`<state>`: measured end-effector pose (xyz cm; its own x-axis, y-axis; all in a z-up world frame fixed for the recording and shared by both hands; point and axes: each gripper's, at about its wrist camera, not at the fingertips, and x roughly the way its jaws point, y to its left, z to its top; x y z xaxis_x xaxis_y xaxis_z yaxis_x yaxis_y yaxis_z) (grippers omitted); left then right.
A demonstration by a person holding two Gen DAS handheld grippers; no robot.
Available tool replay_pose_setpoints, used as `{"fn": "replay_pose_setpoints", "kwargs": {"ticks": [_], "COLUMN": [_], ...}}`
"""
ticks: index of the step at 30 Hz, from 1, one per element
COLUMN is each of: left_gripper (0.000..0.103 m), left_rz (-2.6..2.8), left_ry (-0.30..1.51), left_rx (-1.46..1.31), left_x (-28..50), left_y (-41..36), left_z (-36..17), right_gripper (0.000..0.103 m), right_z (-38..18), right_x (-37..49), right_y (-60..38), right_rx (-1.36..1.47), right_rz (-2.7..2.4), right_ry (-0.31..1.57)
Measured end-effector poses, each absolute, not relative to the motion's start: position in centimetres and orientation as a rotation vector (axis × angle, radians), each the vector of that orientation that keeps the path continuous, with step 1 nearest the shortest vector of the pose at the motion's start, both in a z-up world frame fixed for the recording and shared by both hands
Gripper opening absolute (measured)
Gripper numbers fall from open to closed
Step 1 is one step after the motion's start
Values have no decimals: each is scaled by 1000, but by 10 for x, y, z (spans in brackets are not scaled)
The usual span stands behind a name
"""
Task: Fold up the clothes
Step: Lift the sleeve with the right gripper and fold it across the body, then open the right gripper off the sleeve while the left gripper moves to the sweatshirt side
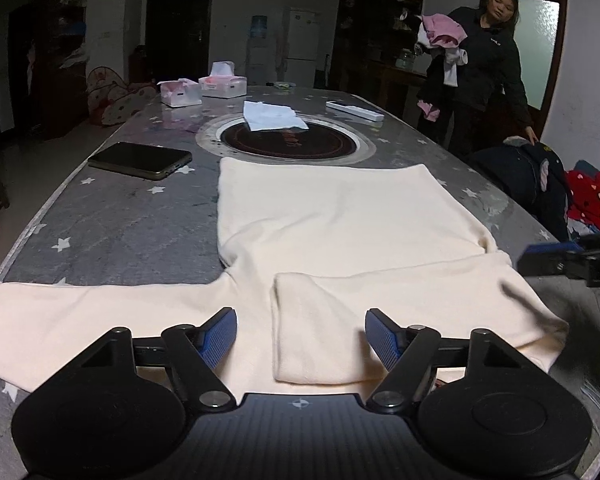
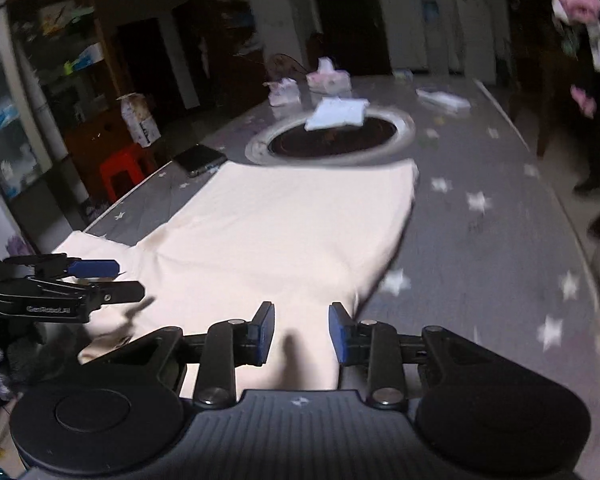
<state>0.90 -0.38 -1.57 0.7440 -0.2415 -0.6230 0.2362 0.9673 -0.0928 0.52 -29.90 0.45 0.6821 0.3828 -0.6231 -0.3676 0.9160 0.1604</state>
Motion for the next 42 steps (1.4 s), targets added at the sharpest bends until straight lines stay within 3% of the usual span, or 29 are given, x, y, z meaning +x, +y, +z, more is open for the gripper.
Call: {"fn": "replay_pose_setpoints", "kwargs": {"ticks": [12,13,16,20,28,32,35,37,38,39,42], "left_gripper": [75,75,76,80,83,84,84,84,84,84,84], "left_rz": [-209,-210,-209,-201,-195,-185,-177,-171,-168,-166,-161], "left_ry": [687,693,695,696,696,690,690,695,696,696,696], "left_rx": [-28,-32,-40,-45,-41,-43,-45,-46,-46,-46,-47], "left_x": [12,12,12,14,16,15,16,16,17,17,17], "left_y": [28,29,33,36,38,41,45,47,48,48,50], "left_z": [-16,-18,-23,-22,-23,-21,-21,-23,-23,-23,-24], "right_gripper": [29,27,5,0,4,26,26,24,12,6,3], "right_z": [-2,-4,-4,6,9,8,1,-5,-6,-6,1], "right_x": [35,38,40,31,28,34,43,49,51,52,43], "right_y": [-272,-272,-276,-285,-309,-291,-282,-278,-277,-276,-277], "right_rx": [-307,-316,-304,-310,-218,-285,-333,-357,-356,-349,-376], "right_rz": [542,547,552,517,518,595,630,650,656,662,632], "right_ry": [739,749,750,738,722,710,736,762,770,787,771]}}
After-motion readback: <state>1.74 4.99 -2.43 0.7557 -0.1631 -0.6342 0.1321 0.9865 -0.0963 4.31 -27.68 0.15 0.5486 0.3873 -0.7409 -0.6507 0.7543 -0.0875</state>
